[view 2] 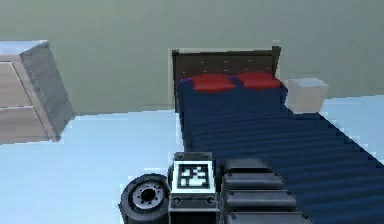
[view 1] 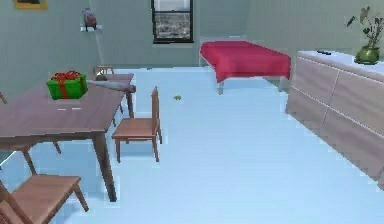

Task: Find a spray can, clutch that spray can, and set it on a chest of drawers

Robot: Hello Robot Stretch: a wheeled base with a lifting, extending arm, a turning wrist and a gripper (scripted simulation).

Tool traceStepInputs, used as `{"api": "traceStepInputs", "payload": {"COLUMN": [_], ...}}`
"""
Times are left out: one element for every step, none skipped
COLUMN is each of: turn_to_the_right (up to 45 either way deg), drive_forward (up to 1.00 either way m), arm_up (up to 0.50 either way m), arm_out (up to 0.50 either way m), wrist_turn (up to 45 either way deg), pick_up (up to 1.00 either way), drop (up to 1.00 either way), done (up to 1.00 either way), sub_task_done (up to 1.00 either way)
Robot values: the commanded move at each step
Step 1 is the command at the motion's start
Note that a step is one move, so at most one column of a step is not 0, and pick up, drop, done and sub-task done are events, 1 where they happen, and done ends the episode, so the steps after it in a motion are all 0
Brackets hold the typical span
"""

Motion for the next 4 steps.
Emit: {"api": "traceStepInputs", "payload": {"turn_to_the_right": [27.0,0.0,3.0,0.0], "drive_forward": [0.00,1.00,0.00,1.00], "arm_up": [0.00,0.00,0.00,0.00], "arm_out": [0.00,0.00,0.00,0.00], "wrist_turn": [0.0,0.0,0.0,0.0], "pick_up": [0.00,0.00,0.00,0.00], "drop": [0.00,0.00,0.00,0.00], "done": [0.00,0.00,0.00,0.00], "sub_task_done": [0.00,0.00,0.00,0.00]}}
